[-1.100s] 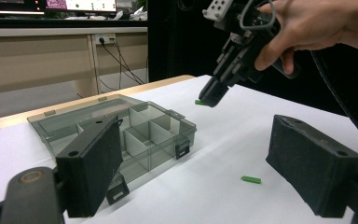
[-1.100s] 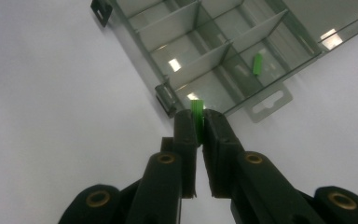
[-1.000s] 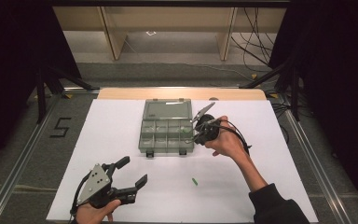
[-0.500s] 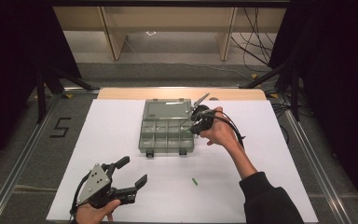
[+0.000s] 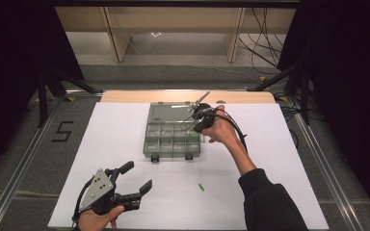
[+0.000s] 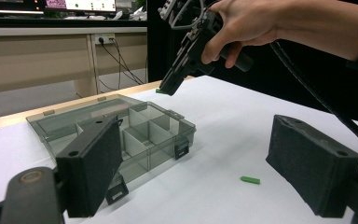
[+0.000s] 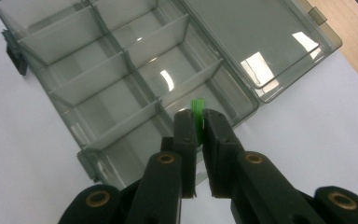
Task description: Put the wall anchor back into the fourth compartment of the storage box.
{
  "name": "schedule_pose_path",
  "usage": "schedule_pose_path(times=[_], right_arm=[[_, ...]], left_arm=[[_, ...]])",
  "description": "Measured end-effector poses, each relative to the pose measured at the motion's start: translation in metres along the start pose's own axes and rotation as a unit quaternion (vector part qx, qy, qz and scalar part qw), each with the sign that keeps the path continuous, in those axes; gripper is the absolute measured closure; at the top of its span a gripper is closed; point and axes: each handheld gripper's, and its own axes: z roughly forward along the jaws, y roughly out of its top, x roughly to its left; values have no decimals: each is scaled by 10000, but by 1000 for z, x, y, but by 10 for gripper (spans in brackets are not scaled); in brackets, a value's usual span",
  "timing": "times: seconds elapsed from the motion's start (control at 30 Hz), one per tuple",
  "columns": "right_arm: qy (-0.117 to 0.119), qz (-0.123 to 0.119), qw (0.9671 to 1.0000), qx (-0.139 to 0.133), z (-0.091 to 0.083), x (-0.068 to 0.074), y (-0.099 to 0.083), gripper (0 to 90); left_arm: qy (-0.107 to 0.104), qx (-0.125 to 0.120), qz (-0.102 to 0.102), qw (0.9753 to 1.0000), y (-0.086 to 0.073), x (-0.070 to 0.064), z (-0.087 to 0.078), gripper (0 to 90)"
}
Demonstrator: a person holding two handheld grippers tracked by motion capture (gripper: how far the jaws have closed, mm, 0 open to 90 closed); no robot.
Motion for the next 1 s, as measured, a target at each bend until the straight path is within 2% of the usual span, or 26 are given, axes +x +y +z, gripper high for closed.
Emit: schedule_pose_path(times=[0.4,0.73,1.0], right_arm=[[-79,133,9999,62,21,-7,11,842],[-119,194,9997,117,33,-13,11,842],[-127,232,9995,173,40,-12,11,827]], left_arm=[[-14,-12,-5,10000,0,0,0,170],[-5,-27,-3,10000,1,0,-1,170],[-10,-28,5,10000,1,0,-1,170]])
